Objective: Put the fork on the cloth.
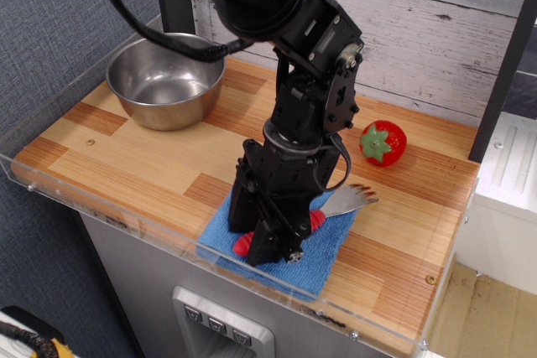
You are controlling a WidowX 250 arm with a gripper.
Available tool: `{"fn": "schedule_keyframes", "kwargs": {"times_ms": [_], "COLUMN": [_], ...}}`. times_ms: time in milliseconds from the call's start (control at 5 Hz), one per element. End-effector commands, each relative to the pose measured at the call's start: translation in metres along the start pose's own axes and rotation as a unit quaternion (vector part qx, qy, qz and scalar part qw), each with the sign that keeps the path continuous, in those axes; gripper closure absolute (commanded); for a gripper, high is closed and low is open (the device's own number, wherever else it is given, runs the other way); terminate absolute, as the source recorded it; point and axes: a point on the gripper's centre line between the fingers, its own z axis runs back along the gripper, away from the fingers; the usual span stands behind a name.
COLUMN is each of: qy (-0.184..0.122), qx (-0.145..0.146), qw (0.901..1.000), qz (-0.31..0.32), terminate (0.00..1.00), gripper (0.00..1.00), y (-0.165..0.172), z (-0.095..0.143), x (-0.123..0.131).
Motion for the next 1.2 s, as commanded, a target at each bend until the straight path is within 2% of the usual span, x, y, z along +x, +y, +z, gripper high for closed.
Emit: {"fn": "schedule_keyframes", "kwargs": {"times_ms": [0, 400, 600, 800, 1000], "qy": [-0.044, -0.113, -0.134, -0.161, -0.171], "qx": [0.014, 0.064, 0.083, 0.092, 0.094], "qw": [0.9986, 0.9892, 0.9830, 0.9754, 0.9719], "qz": [0.025, 0.068, 0.094, 0.119, 0.132], "terminate": [0.00, 0.00, 0.00, 0.00, 0.00], "gripper": [0.00, 0.00, 0.00, 0.00, 0.00], "y": [0.012, 0.026, 0.030, 0.034, 0.034], "z": [0.028, 0.086, 0.106, 0.120, 0.122], "x": [-0.015, -0.037, -0.050, -0.063, -0.065]}}
